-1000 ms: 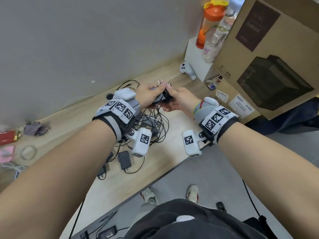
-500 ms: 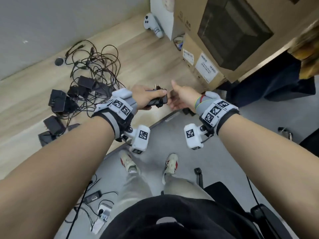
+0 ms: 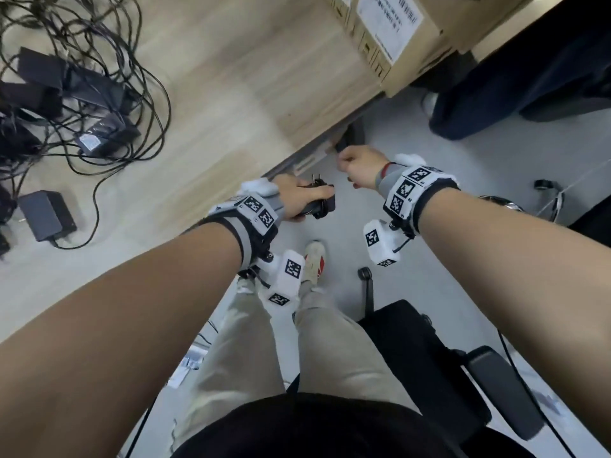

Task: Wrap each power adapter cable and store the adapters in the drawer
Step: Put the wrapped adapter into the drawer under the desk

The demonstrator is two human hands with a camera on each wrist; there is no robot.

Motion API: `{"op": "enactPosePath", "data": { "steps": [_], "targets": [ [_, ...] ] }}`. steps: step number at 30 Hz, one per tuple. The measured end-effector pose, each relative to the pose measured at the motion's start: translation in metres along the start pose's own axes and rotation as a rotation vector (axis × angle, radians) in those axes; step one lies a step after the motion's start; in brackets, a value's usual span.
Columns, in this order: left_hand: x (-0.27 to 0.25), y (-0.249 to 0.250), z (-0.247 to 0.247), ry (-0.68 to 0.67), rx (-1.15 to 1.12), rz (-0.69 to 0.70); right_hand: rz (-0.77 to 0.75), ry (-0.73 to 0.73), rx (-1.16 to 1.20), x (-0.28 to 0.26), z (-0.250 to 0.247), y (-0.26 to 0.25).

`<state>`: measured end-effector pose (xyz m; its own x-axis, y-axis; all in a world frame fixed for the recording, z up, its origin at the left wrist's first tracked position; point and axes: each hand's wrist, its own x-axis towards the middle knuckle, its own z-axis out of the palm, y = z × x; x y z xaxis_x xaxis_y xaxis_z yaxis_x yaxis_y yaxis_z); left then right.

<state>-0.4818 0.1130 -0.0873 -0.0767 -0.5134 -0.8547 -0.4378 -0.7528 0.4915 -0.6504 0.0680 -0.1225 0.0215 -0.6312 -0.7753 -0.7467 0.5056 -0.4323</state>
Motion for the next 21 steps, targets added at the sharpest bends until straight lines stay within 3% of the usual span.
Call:
{"op": "enactPosePath", "data": {
  "steps": [6, 14, 21],
  "targets": [
    [0.028, -0.03, 0.01, 0.039, -0.09, -0.057, -0.134, -0.052, -0.407, 0.044, 0.026, -0.001],
    [0.059, -0.059, 0.009, 0.08, -0.101, -0.044, -0.184, -0.064, -0.585, 0.1, 0.054, -0.005],
    [0.063, -0.067, 0.014, 0.085, -0.11, -0.041, -0.223, -0.033, -0.719, 0.101, 0.051, -0.002]
  ]
}}
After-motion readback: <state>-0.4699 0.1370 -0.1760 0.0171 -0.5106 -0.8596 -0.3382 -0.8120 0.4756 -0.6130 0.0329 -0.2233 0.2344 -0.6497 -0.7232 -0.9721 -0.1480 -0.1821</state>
